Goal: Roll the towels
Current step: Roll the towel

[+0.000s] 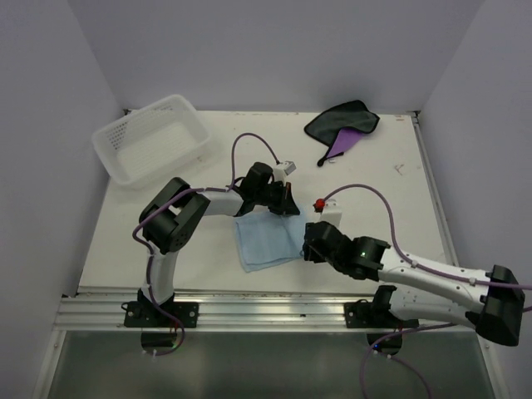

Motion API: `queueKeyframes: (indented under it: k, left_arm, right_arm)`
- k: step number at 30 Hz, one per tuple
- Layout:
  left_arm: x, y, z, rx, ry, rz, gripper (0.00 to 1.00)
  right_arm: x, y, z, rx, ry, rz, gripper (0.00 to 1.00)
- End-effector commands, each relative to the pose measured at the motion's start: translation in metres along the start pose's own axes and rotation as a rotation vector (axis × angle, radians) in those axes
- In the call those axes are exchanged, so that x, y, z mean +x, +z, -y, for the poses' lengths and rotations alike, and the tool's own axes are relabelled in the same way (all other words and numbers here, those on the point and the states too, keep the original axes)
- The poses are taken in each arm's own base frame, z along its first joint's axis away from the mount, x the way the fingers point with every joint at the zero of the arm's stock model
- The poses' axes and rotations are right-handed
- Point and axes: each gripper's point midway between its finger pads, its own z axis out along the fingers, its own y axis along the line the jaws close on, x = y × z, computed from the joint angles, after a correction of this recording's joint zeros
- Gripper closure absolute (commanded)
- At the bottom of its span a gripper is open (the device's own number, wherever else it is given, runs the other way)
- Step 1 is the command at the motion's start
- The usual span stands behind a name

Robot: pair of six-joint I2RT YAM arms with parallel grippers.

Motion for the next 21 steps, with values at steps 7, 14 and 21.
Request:
queueKeyframes:
  k: [7,14,21]
  left_arm:
    - [-0.007,-0.002,-0.013,-0.056,0.024,0.018,1.0]
    - [-0.006,-0.004,-0.012,-0.064,0.031,0.016,1.0]
    - [-0.007,-0.004,-0.011,-0.059,0.032,0.017,1.0]
  right_arm:
    - [-0.018,0.024,0.017,-0.113,0.366,-0.036,0.53]
    - [-0.017,0.043,0.014,-0.21,0.498,-0.075,0.46]
    - [-0.015,0.051,0.014,-0.228,0.517,-0.082,0.39]
